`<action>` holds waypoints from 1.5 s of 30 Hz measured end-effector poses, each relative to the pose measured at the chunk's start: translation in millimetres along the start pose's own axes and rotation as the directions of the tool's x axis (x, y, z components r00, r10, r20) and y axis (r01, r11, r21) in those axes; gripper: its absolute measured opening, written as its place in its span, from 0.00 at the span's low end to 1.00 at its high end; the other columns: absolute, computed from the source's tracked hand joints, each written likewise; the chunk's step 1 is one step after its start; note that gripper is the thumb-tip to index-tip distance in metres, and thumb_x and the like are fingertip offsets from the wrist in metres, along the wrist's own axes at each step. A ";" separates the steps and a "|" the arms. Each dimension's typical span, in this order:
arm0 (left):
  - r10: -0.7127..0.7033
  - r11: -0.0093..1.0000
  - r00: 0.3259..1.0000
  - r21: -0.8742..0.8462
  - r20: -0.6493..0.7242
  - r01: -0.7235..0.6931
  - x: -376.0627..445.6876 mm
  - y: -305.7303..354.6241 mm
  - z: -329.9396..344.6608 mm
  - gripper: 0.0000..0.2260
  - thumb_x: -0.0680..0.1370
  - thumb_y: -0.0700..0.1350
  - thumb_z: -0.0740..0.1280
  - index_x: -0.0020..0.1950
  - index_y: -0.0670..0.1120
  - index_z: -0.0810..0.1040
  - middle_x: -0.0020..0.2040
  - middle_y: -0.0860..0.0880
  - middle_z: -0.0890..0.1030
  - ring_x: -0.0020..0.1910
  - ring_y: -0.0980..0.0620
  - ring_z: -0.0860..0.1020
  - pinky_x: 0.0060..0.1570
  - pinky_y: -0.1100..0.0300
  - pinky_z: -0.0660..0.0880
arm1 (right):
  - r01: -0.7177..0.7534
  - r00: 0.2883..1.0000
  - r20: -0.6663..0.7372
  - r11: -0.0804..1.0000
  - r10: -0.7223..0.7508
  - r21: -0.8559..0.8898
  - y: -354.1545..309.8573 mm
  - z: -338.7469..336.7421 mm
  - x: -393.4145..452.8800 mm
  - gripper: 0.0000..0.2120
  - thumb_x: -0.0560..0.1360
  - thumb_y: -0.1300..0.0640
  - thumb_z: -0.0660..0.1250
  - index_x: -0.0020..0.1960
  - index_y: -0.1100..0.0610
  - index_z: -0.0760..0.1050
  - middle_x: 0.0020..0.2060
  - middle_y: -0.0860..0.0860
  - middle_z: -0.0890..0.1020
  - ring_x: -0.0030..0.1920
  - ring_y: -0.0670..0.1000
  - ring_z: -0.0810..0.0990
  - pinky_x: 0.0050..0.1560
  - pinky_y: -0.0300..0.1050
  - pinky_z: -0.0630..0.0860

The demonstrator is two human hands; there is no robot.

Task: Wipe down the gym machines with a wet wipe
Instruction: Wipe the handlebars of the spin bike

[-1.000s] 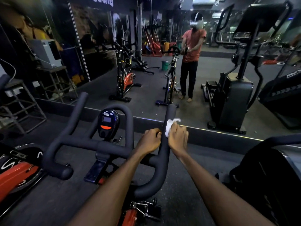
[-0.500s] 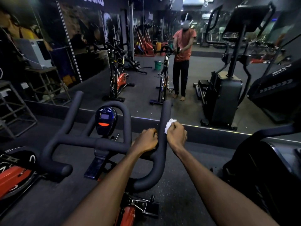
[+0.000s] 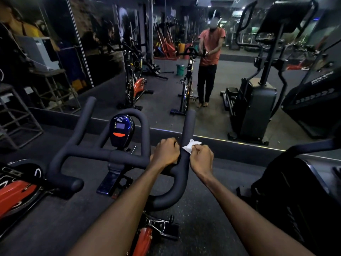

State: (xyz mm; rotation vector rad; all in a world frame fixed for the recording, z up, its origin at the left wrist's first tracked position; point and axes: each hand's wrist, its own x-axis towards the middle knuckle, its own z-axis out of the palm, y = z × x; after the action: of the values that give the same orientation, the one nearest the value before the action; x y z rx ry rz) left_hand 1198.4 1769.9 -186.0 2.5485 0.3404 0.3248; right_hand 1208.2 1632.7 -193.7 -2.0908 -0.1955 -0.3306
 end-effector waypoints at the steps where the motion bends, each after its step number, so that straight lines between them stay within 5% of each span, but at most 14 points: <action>1: -0.008 1.000 1.000 -0.007 0.007 0.008 0.4 0.1 0.3 0.11 0.77 0.46 0.57 0.47 0.45 0.77 0.52 0.38 0.81 0.54 0.35 0.78 0.48 0.49 0.74 | -0.018 1.000 0.023 1.000 0.018 0.000 -0.5 -3.6 7.0 0.11 0.78 0.63 0.65 0.43 0.68 0.82 0.42 0.64 0.83 0.47 0.62 0.80 0.46 0.49 0.69; 2: -0.015 1.000 1.000 -0.015 0.010 0.015 0.8 -0.3 -0.1 0.10 0.77 0.46 0.57 0.45 0.45 0.76 0.52 0.38 0.81 0.53 0.35 0.78 0.47 0.49 0.74 | -0.040 0.999 0.028 0.999 0.039 0.022 -3.0 -5.0 17.2 0.10 0.78 0.61 0.65 0.44 0.66 0.83 0.42 0.66 0.83 0.46 0.59 0.81 0.46 0.49 0.70; 3: -0.018 1.000 1.000 -0.021 0.005 0.018 0.2 -0.6 -0.7 0.09 0.76 0.46 0.56 0.44 0.46 0.76 0.51 0.38 0.81 0.53 0.35 0.78 0.47 0.49 0.74 | -0.061 0.998 0.026 0.996 0.060 0.061 -8.3 -6.5 27.4 0.10 0.78 0.59 0.66 0.46 0.63 0.84 0.42 0.52 0.86 0.45 0.56 0.82 0.46 0.48 0.72; 4: -0.022 1.000 1.000 -0.019 -0.005 0.022 -2.4 0.9 -1.8 0.10 0.76 0.46 0.56 0.44 0.46 0.76 0.51 0.38 0.81 0.53 0.35 0.78 0.47 0.48 0.74 | -0.068 0.998 0.018 0.994 0.066 0.090 -11.3 -7.2 36.1 0.09 0.77 0.58 0.67 0.47 0.61 0.84 0.32 0.55 0.74 0.45 0.54 0.82 0.47 0.48 0.74; 5: -0.027 1.000 0.999 -0.014 -0.019 0.026 -4.3 1.2 -3.0 0.11 0.76 0.47 0.56 0.46 0.46 0.77 0.51 0.38 0.81 0.53 0.35 0.78 0.48 0.48 0.75 | -0.065 0.998 0.011 0.994 0.064 0.092 -13.8 -5.7 40.7 0.08 0.76 0.57 0.67 0.48 0.59 0.83 0.40 0.60 0.83 0.46 0.54 0.82 0.47 0.47 0.75; 7: -0.030 1.000 0.998 -0.008 -0.050 0.029 -10.1 2.1 -4.9 0.12 0.77 0.48 0.56 0.49 0.46 0.78 0.52 0.39 0.81 0.54 0.36 0.78 0.49 0.48 0.76 | -0.043 0.999 0.014 0.998 0.042 0.048 -13.3 -3.3 30.0 0.06 0.76 0.58 0.67 0.47 0.59 0.81 0.44 0.57 0.84 0.47 0.56 0.81 0.46 0.43 0.72; 12: -0.028 0.999 0.994 -0.017 -0.107 0.027 -24.2 5.1 -10.0 0.10 0.78 0.47 0.58 0.47 0.47 0.78 0.50 0.42 0.83 0.52 0.37 0.78 0.43 0.52 0.71 | 0.127 0.987 0.096 0.992 -0.127 0.005 6.0 -17.4 -37.3 0.03 0.74 0.65 0.67 0.42 0.60 0.78 0.40 0.55 0.80 0.42 0.53 0.78 0.45 0.46 0.73; 16: -0.003 0.999 0.994 0.049 -0.108 0.008 -47.4 3.2 -11.5 0.10 0.78 0.48 0.59 0.49 0.50 0.79 0.50 0.47 0.84 0.52 0.41 0.79 0.47 0.53 0.74 | 0.039 0.993 0.103 0.994 -0.050 0.105 -2.4 -29.1 -18.7 0.06 0.75 0.58 0.71 0.41 0.59 0.77 0.37 0.50 0.81 0.39 0.48 0.76 0.41 0.39 0.69; 20: 0.108 0.981 0.972 -0.134 -0.210 -0.138 -69.6 -8.3 -16.2 0.10 0.77 0.41 0.61 0.47 0.43 0.83 0.46 0.45 0.84 0.49 0.44 0.80 0.52 0.56 0.72 | 0.025 0.982 0.186 0.999 -0.033 0.046 1.6 -25.1 -30.6 0.03 0.73 0.61 0.70 0.40 0.56 0.80 0.38 0.53 0.83 0.42 0.52 0.80 0.42 0.42 0.71; 25: 0.225 0.974 0.930 0.050 -0.290 -0.220 -95.2 -33.4 -25.0 0.08 0.76 0.41 0.63 0.46 0.44 0.83 0.47 0.46 0.78 0.50 0.46 0.74 0.55 0.56 0.70 | 0.064 0.946 0.316 0.998 -0.069 0.023 13.3 -37.2 -57.4 0.06 0.72 0.61 0.71 0.37 0.54 0.78 0.34 0.49 0.83 0.37 0.47 0.78 0.40 0.39 0.69; 29: 0.235 0.971 0.914 0.122 -0.332 -0.205 -103.0 -39.0 -29.5 0.08 0.73 0.40 0.64 0.45 0.45 0.83 0.45 0.46 0.78 0.47 0.44 0.75 0.48 0.52 0.74 | 0.021 0.963 0.266 0.996 -0.044 0.088 3.7 -40.4 -55.7 0.07 0.72 0.63 0.70 0.37 0.54 0.77 0.33 0.47 0.81 0.38 0.49 0.79 0.40 0.40 0.70; 36: 0.058 0.998 0.924 0.019 -0.379 -0.054 -97.6 -35.9 -34.5 0.07 0.73 0.35 0.65 0.43 0.43 0.82 0.46 0.44 0.79 0.50 0.44 0.74 0.55 0.54 0.70 | 0.069 0.931 0.351 0.992 -0.101 0.102 2.1 -42.5 -91.7 0.07 0.72 0.60 0.73 0.36 0.55 0.78 0.30 0.48 0.80 0.30 0.40 0.74 0.35 0.37 0.68; 40: 0.014 0.999 0.923 -0.030 -0.384 -0.028 -103.4 -34.8 -36.2 0.07 0.73 0.35 0.65 0.42 0.43 0.82 0.46 0.44 0.79 0.51 0.45 0.74 0.55 0.56 0.69 | 0.004 0.969 0.244 0.992 -0.035 0.127 1.2 -40.1 -83.3 0.06 0.72 0.61 0.70 0.37 0.55 0.77 0.32 0.48 0.81 0.36 0.47 0.79 0.36 0.40 0.69; 45: -0.073 0.986 0.931 -0.165 -0.356 0.014 -107.2 -32.0 -39.8 0.08 0.73 0.36 0.64 0.40 0.45 0.82 0.45 0.46 0.80 0.45 0.46 0.78 0.50 0.55 0.74 | 0.146 0.948 0.266 0.980 -0.177 0.132 1.6 -22.9 -148.3 0.11 0.72 0.62 0.71 0.36 0.50 0.73 0.33 0.48 0.78 0.35 0.46 0.74 0.36 0.35 0.68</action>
State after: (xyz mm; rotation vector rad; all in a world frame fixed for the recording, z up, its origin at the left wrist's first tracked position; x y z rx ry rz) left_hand 1080.4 1782.7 -187.8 2.3118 0.4864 0.7780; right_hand 1064.1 1611.3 -230.0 -2.0088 -0.5430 -0.1186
